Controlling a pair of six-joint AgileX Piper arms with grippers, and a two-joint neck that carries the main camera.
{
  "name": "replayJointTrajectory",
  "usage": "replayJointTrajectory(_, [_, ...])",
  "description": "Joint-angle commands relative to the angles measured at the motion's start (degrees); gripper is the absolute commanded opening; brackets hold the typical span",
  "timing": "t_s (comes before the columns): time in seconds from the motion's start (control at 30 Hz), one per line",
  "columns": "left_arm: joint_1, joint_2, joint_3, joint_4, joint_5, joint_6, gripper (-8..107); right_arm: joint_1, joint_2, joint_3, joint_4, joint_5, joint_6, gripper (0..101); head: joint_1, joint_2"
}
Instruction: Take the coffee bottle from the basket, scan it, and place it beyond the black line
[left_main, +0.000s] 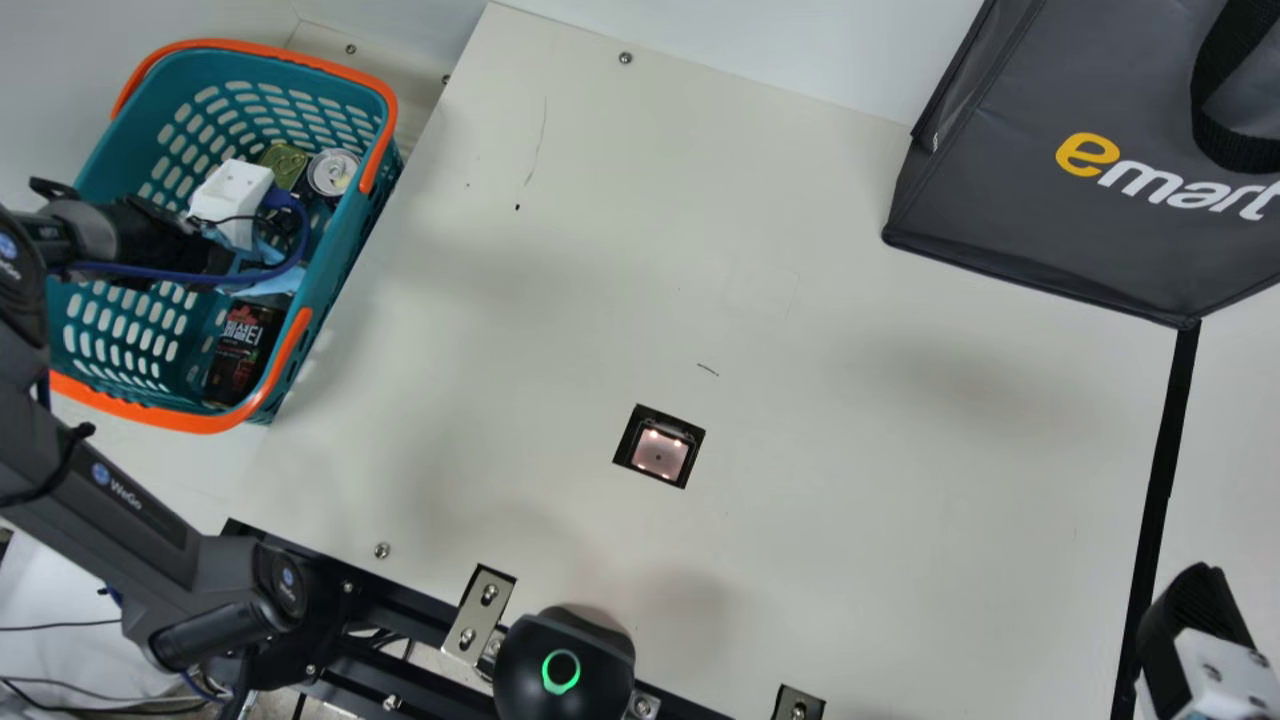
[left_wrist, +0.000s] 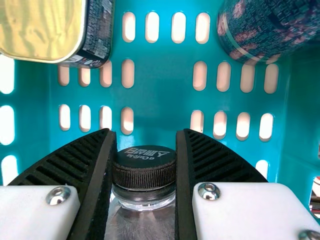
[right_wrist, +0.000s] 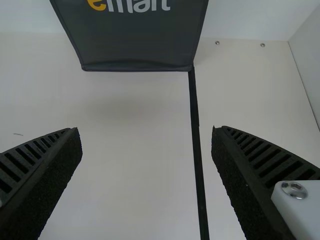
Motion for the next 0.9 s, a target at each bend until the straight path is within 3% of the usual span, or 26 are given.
replayJointTrajectory(0.0, [0.19,-0.45,0.14,0.63,0.09,-0.54,10,0.0,0.0,0.0,0.0,0.0,0.0,91,-1.48,0.14])
replayJointTrajectory(0.87, [5.85,-14.38,2.4,1.44,6.22,-2.82,10,0.0,0.0,0.0,0.0,0.0,0.0,91,-1.48,0.14])
